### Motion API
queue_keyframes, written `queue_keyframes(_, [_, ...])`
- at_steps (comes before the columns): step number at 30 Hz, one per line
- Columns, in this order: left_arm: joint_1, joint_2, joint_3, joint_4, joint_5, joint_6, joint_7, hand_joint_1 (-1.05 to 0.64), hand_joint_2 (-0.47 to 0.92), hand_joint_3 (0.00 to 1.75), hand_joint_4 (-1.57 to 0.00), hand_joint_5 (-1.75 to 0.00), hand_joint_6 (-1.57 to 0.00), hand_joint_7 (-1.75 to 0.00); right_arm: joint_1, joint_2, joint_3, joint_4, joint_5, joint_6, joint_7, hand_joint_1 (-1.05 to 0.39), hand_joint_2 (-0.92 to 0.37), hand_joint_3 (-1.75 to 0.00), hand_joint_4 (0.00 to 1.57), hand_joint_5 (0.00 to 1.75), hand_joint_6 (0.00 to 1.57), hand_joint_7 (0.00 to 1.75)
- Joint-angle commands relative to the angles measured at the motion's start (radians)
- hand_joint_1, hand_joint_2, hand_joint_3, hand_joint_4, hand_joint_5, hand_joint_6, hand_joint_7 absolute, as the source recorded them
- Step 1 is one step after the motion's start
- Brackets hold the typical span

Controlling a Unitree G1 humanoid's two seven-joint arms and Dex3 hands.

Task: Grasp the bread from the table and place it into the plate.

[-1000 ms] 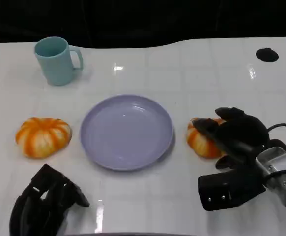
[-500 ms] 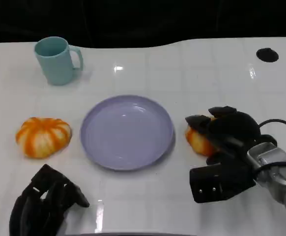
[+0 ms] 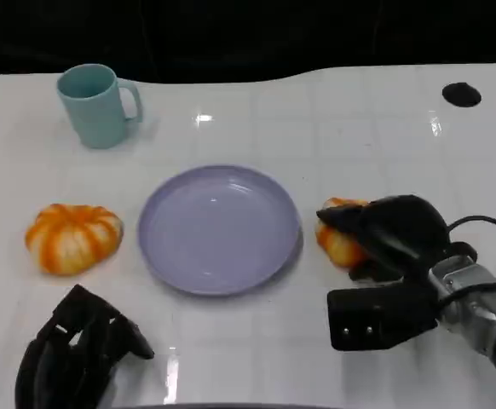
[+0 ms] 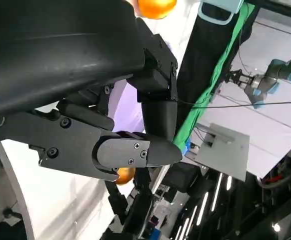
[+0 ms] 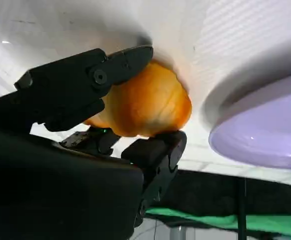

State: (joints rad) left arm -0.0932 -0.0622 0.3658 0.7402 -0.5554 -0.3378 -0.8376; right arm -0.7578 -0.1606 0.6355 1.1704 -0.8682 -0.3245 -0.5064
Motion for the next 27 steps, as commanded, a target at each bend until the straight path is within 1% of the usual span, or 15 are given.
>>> queue_keyframes(1, [0.020,0.011,-0.003,-0.028,0.014,-0.014,0.016,-0.59,0.92,0.31,-0.65,-1.75,-0.49,-1.58,-0.020,-0.018,0.022,0.037,-0.023,-0.097,-0.204,-0.19,-0.90,-0.08,1.06,0.86,1.27,0.05])
queue_keyframes(2, [0.022,0.010,-0.004,-0.031,0.016,-0.017,0.018,-0.59,0.92,0.31,-0.65,-1.75,-0.48,-1.59,-0.022,-0.017,0.028,0.048,-0.032,-0.116,-0.254,-0.17,-0.90,-0.10,0.94,1.22,1.33,0.07])
queue_keyframes(3, [0.022,0.010,-0.005,-0.032,0.017,-0.019,0.017,-0.59,0.92,0.31,-0.65,-1.75,-0.48,-1.60,-0.025,-0.016,0.033,0.059,-0.037,-0.132,-0.290,-0.16,-0.86,-0.24,0.83,1.48,1.25,0.37])
queue_keyframes(4, [0.022,0.010,-0.005,-0.031,0.016,-0.021,0.015,-0.60,0.92,0.31,-0.65,-1.75,-0.48,-1.60,-0.027,-0.013,0.036,0.069,-0.038,-0.145,-0.314,-0.16,-0.78,-0.44,0.78,1.61,1.02,0.87])
queue_keyframes(5, [0.021,0.010,-0.005,-0.030,0.015,-0.022,0.013,-0.60,0.92,0.31,-0.65,-1.75,-0.47,-1.60,-0.029,-0.011,0.039,0.078,-0.036,-0.154,-0.328,-0.16,-0.67,-0.70,0.74,1.69,0.82,1.30])
queue_keyframes(7, [0.021,0.012,-0.005,-0.030,0.012,-0.019,0.012,-0.60,0.92,0.29,-0.65,-1.75,-0.47,-1.62,-0.040,-0.004,0.050,0.095,-0.044,-0.147,-0.351,-0.17,-0.59,-0.86,0.70,1.73,0.67,1.56])
queue_keyframes(10, [0.021,0.009,-0.004,-0.032,0.009,-0.018,0.013,-0.60,0.92,0.28,-0.65,-1.75,-0.47,-1.63,-0.053,0.004,0.053,0.109,-0.049,-0.142,-0.361,-0.17,-0.53,-0.89,0.71,1.75,0.64,1.61])
queue_keyframes(11, [0.022,0.009,-0.004,-0.032,0.009,-0.017,0.013,-0.60,0.92,0.28,-0.65,-1.75,-0.47,-1.63,-0.055,0.006,0.051,0.111,-0.046,-0.145,-0.362,-0.16,-0.52,-0.90,0.72,1.75,0.64,1.61])
queue_keyframes(14, [0.024,0.010,-0.006,-0.035,0.009,-0.017,0.011,-0.61,0.92,0.28,-0.65,-1.75,-0.46,-1.63,-0.056,0.010,0.043,0.115,-0.038,-0.157,-0.365,-0.16,-0.46,-0.99,0.75,1.75,0.68,1.57])
queue_keyframes(16, [0.025,0.010,-0.006,-0.035,0.010,-0.020,0.010,-0.61,0.92,0.28,-0.65,-1.75,-0.46,-1.64,-0.054,0.012,0.026,0.115,-0.019,-0.167,-0.361,-0.15,-0.47,-1.03,0.75,1.75,0.68,1.57])
queue_keyframes(19, [0.025,0.012,-0.008,-0.030,0.014,-0.026,0.006,-0.61,0.92,0.27,-0.65,-1.75,-0.45,-1.64,-0.056,0.011,0.003,0.109,0.008,-0.179,-0.364,-0.11,-0.42,-1.08,0.75,1.75,0.63,1.65])
queue_keyframes(21, [0.027,0.011,-0.008,-0.032,0.011,-0.022,0.007,-0.61,0.92,0.27,-0.65,-1.75,-0.45,-1.64,-0.058,0.010,-0.023,0.099,0.039,-0.213,-0.380,-0.08,-0.42,-1.08,0.77,1.75,0.63,1.67])
queue_keyframes(23, [0.029,0.009,-0.008,-0.036,0.010,-0.020,0.010,-0.60,0.92,0.27,-0.65,-1.75,-0.45,-1.64,-0.070,0.011,-0.052,0.082,0.073,-0.271,-0.387,-0.08,-0.44,-1.09,0.80,1.75,0.65,1.70])
queue_keyframes(25, [0.030,0.009,-0.010,-0.038,0.012,-0.018,0.016,-0.60,0.92,0.28,-0.64,-1.75,-0.45,-1.64,-0.087,0.017,-0.069,0.064,0.093,-0.302,-0.369,-0.08,-0.46,-1.09,0.83,1.75,0.67,1.71])
queue_keyframes(27, [0.029,0.009,-0.010,-0.038,0.015,-0.019,0.019,-0.60,0.92,0.28,-0.64,-1.75,-0.45,-1.64,-0.102,0.027,-0.077,0.046,0.106,-0.315,-0.338,-0.09,-0.45,-1.12,0.87,1.75,0.73,1.65])
